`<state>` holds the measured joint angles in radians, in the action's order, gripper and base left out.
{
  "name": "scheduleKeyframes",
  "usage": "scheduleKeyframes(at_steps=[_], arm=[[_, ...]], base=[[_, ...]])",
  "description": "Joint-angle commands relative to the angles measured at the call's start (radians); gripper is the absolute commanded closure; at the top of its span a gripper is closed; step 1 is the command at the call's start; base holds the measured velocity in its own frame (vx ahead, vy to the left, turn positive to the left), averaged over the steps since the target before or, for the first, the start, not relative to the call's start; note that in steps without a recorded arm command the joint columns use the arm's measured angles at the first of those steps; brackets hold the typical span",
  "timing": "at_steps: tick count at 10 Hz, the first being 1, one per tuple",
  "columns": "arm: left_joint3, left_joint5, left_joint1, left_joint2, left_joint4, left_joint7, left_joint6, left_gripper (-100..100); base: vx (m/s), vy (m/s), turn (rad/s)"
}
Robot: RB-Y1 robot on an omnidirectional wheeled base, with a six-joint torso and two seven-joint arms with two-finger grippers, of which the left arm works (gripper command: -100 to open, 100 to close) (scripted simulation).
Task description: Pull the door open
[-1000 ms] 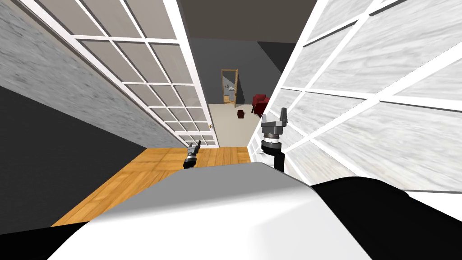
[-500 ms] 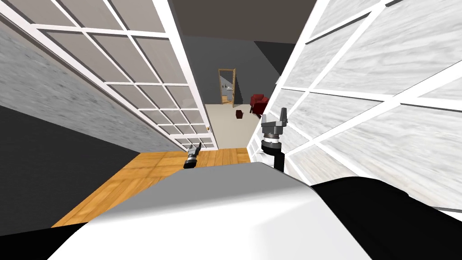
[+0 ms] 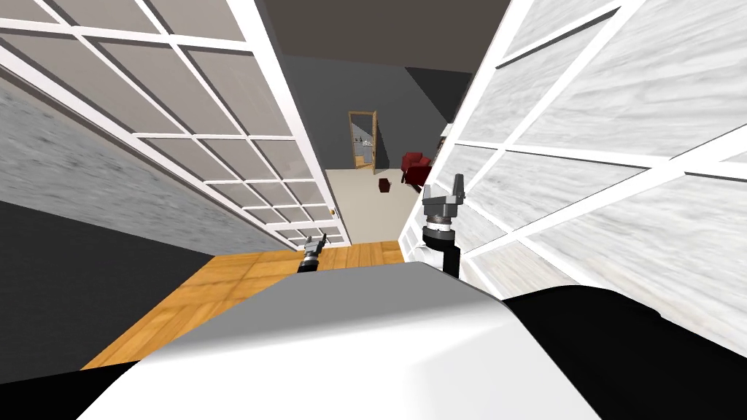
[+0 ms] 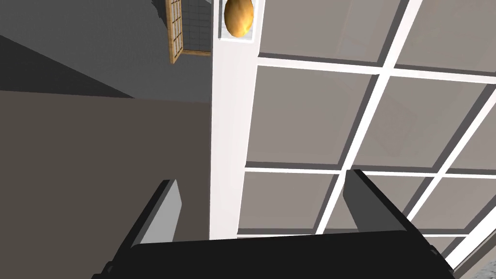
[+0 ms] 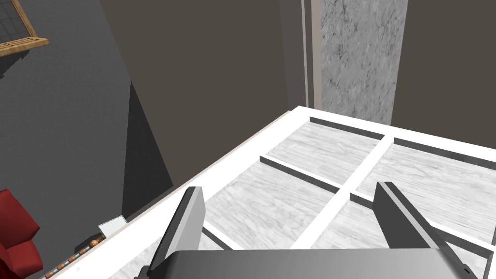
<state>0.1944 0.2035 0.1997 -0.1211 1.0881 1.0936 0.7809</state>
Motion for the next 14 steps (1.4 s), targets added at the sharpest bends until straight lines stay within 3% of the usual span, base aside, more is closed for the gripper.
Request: scheduleKeyframes(at_steps=[1, 9, 10, 14], arm=[[0.005, 0.008, -0.003, 0.004, -0.025, 0.029, 0.008, -100], [0.034, 0.042, -0.037, 0.004, -0.189, 0.149, 0.063, -100], [0.034, 0.039, -0.04, 0.002, -0.186, 0.14, 0.061, -100], [0.062, 0.02, -0.036, -0.025, -0.223, 0.131, 0.088, -100]], base=[[0.139, 0.014, -0.085], [0.132, 0.027, -0.073], [0.062, 0.019, -0.009], [0.171, -0.015, -0.087]])
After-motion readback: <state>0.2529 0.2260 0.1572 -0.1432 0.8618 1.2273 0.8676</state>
